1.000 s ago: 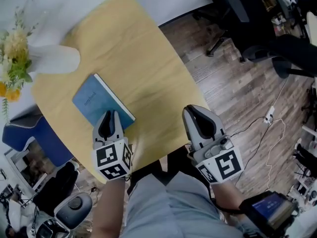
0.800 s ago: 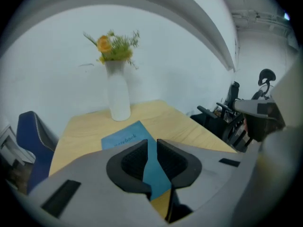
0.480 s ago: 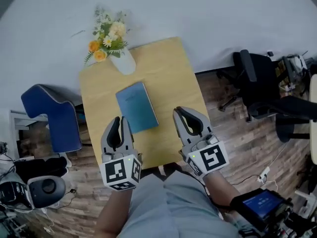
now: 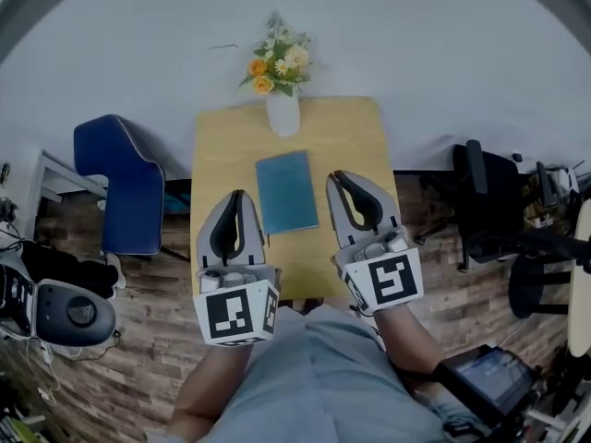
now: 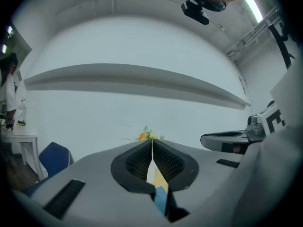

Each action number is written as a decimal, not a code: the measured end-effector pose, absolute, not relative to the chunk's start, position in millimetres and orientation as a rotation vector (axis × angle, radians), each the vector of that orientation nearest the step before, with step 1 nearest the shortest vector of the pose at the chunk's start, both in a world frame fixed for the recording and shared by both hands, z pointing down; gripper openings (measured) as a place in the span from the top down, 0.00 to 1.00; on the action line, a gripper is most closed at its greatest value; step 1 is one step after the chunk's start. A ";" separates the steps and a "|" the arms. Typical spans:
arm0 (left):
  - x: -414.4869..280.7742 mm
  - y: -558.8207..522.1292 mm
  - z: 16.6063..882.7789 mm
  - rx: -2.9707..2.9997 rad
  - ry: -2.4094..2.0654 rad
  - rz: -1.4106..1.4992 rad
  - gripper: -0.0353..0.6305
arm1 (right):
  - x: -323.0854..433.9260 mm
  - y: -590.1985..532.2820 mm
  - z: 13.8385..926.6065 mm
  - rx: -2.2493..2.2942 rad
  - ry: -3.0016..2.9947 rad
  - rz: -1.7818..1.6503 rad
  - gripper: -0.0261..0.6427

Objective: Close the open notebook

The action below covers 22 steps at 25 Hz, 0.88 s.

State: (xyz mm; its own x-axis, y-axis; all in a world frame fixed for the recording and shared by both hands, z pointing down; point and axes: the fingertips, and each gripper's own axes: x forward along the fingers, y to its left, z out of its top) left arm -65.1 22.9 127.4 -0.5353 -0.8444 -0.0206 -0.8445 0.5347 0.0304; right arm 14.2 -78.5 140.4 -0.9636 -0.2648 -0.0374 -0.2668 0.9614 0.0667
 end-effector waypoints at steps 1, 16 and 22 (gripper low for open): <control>-67.9 27.2 125.8 -1.500 2.750 0.061 0.91 | 10.9 -74.4 138.4 -0.407 3.081 0.119 0.88; -76.3 31.6 114.3 -1.518 2.715 0.055 0.91 | 4.6 -66.2 128.5 -0.418 3.066 0.142 0.89; -75.5 31.5 118.9 -1.535 2.715 0.040 0.91 | 5.3 -65.3 132.4 -0.429 3.055 0.114 0.89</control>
